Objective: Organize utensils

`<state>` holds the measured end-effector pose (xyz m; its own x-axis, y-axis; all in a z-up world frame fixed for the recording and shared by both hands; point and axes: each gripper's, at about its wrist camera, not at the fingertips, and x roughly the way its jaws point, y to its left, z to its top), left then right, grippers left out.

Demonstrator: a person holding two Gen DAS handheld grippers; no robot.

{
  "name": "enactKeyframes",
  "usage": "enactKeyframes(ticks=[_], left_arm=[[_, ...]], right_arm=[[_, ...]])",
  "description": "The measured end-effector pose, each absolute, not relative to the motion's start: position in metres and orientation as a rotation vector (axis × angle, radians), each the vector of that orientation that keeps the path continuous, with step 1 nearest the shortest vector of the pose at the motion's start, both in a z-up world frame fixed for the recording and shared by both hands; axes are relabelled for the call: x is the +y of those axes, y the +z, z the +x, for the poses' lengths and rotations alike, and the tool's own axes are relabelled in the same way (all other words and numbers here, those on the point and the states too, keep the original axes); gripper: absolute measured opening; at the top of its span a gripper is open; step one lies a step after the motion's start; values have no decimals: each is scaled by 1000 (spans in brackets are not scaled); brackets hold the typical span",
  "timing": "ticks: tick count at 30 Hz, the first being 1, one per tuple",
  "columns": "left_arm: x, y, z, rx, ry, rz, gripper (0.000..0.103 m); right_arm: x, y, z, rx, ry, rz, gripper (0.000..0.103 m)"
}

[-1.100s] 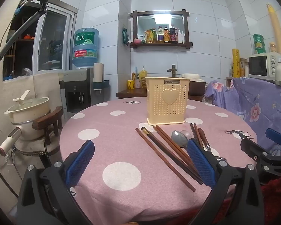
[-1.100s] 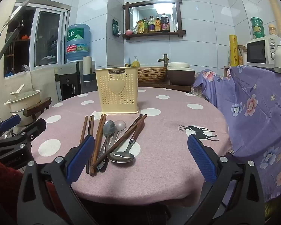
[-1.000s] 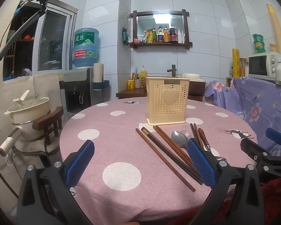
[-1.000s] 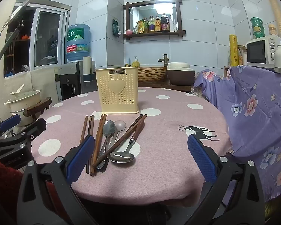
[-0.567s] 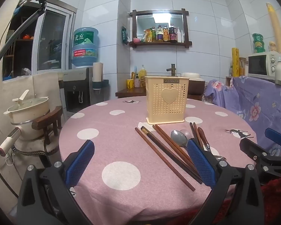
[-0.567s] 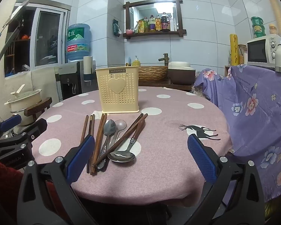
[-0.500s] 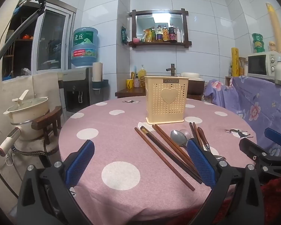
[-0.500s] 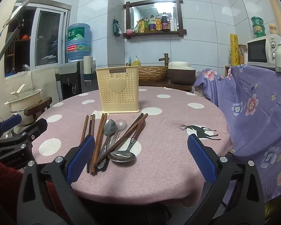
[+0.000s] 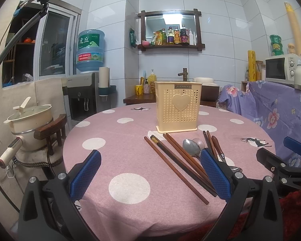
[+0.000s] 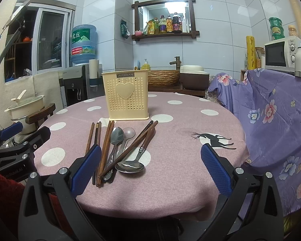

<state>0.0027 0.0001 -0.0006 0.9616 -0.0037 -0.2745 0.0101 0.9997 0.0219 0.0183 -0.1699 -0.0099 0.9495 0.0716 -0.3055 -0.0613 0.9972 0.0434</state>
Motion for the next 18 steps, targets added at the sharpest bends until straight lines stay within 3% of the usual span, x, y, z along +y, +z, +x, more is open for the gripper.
enactKeyframes(ticks=[18], left_arm=[[-4, -2, 4, 277, -6, 26, 98]], right_arm=[[-171, -15, 20, 318, 73, 35, 98]])
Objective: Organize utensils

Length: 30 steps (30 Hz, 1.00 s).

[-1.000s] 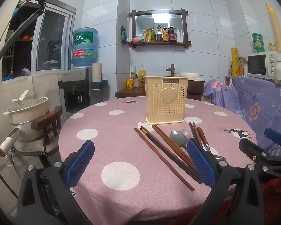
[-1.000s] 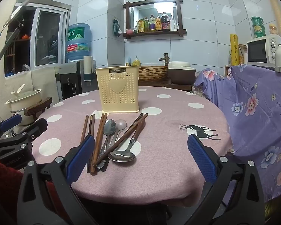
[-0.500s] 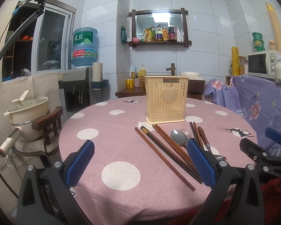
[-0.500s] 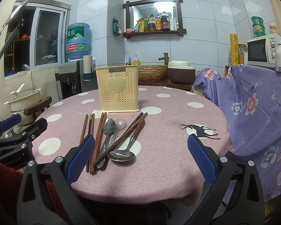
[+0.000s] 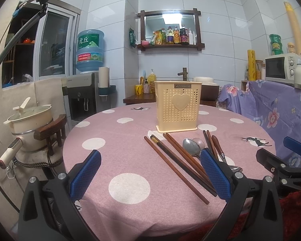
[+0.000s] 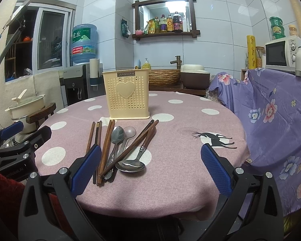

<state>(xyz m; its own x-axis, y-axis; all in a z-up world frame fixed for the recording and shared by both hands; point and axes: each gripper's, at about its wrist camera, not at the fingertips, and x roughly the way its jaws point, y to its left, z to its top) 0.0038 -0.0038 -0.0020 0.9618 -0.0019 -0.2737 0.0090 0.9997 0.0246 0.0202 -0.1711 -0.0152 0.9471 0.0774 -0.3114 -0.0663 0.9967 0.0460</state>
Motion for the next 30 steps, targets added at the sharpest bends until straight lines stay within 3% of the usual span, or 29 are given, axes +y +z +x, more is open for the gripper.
enactKeyframes(ticks=[30], left_arm=[[-3, -2, 3, 279, -7, 31, 98]], right_arm=[[-171, -16, 22, 323, 75, 35, 98]])
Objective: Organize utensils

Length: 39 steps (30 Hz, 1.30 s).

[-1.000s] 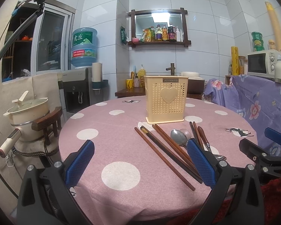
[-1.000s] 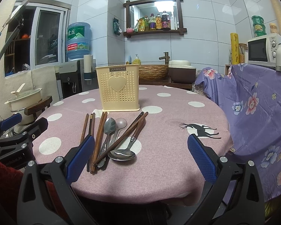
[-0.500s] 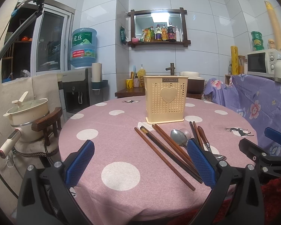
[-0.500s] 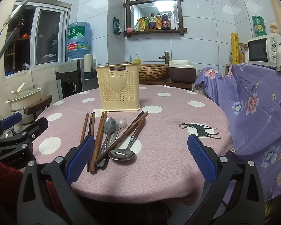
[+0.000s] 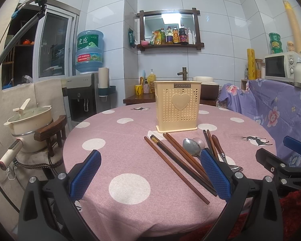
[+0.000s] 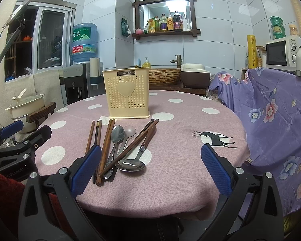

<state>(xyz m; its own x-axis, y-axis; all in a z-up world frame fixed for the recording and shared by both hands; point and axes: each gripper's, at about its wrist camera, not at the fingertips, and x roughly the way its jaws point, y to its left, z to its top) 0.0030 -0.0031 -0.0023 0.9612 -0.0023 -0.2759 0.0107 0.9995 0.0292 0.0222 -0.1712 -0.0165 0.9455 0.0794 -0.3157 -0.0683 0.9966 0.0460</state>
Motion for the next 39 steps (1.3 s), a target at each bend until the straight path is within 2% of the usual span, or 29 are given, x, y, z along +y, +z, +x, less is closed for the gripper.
enactKeyframes(ticks=[19, 27, 33, 35, 39], left_arm=[[-5, -8, 6, 299, -22, 37, 98], [11, -5, 42, 444, -35, 57, 98], [29, -3, 97, 633, -69, 44, 98], [35, -5, 117, 705, -92, 22, 89], [46, -5, 144, 780, -94, -31, 72]], right_arm=[[-171, -22, 27, 347, 67, 22, 98], [-186, -21, 69, 511, 68, 58, 98], [-193, -9, 113, 607, 91, 50, 98], [-196, -7, 132, 657, 97, 63, 93], [-198, -7, 163, 751, 126, 105, 70]])
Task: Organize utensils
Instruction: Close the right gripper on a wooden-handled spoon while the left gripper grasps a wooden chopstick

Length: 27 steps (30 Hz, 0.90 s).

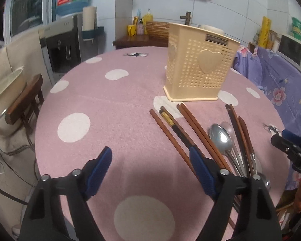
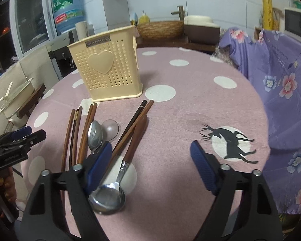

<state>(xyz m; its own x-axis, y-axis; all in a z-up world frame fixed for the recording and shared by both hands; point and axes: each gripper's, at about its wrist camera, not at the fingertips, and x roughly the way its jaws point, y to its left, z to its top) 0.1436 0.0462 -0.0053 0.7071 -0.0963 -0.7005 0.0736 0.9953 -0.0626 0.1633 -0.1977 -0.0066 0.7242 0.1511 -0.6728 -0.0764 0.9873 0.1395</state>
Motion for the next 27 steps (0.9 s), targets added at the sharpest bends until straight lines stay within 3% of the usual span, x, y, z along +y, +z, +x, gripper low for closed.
enactKeyframes(ticks=[10, 19, 27], left_arm=[[30, -15, 173, 890, -138, -23, 43], [35, -22, 177, 912, -123, -33, 43], [35, -24, 182, 930, -119, -15, 43]], right_arm=[[-176, -19, 203, 884, 147, 107, 41], [-170, -33, 218, 943, 131, 112, 24], [-164, -34, 231, 948, 102, 90, 20]])
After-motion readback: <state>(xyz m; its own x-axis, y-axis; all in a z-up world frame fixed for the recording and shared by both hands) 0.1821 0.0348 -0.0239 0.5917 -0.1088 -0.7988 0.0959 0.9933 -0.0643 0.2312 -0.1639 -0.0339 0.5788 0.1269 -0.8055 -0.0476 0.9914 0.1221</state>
